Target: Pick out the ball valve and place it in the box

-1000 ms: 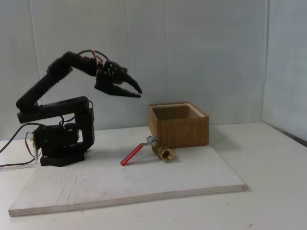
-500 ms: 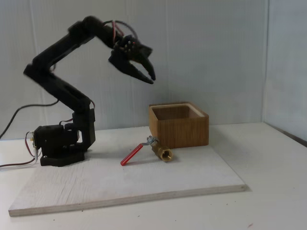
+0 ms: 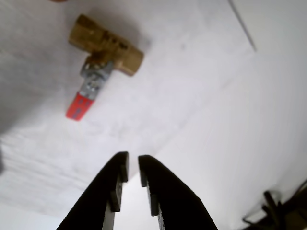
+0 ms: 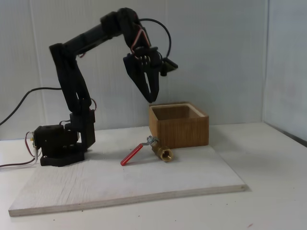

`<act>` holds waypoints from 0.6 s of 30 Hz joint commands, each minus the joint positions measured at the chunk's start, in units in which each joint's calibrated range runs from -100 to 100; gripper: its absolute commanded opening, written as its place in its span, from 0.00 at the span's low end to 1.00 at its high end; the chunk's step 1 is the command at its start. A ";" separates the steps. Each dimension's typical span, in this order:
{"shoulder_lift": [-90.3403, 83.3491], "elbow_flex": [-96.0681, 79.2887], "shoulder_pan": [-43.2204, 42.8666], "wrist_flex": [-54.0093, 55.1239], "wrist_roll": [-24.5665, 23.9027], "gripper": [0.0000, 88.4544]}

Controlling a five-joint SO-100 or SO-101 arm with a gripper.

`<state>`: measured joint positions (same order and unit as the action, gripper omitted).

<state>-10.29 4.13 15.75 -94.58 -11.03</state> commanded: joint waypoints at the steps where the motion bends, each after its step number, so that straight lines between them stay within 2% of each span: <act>1: 3.13 4.62 -0.25 -2.49 -0.05 0.01; 7: 4.82 4.71 -0.40 -2.23 -0.10 0.04; 9: 4.82 4.80 -0.40 -2.23 -0.10 0.11; 15: 5.42 4.17 -0.91 -2.32 -0.15 0.43; 18: 5.59 3.90 -2.17 -2.83 -0.10 0.53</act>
<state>-4.53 5.58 14.64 -96.73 -11.08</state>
